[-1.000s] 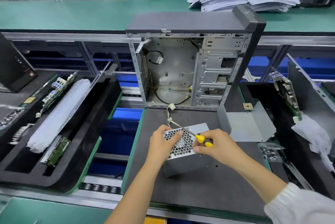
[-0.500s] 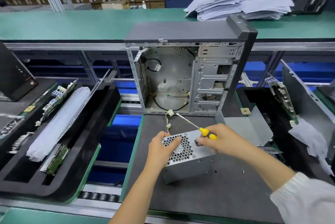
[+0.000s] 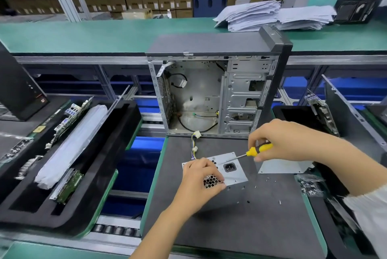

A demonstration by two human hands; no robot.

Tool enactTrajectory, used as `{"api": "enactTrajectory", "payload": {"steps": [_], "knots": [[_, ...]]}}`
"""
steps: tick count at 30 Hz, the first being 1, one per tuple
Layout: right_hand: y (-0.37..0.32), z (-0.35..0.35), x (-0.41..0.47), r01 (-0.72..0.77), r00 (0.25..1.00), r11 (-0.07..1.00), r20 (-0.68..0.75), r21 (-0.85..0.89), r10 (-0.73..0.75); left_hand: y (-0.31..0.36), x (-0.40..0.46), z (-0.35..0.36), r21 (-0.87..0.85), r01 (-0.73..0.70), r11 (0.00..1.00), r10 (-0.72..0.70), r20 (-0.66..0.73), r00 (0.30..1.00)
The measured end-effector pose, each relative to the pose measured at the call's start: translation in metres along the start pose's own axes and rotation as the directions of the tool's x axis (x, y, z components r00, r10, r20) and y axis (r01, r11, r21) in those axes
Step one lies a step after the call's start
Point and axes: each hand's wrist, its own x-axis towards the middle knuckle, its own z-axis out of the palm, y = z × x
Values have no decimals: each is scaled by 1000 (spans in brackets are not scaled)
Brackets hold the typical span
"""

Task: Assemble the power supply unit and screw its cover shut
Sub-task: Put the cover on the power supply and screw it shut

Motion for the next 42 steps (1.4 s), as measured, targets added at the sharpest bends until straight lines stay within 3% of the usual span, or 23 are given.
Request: {"api": "enactTrajectory", "payload": {"steps": [6, 31, 42], "knots": [[-12, 2, 0, 45, 999, 977, 36, -209, -38, 3, 1, 1, 14, 42, 999, -42, -2, 999], [-31, 8, 6, 52, 999, 929, 18, -366, -48, 12, 3, -1, 14, 60, 998, -60, -6, 998], [-52, 11, 10, 61, 998, 790, 9, -610, -70, 14, 3, -2, -15, 65, 998, -65, 5, 998]]}}
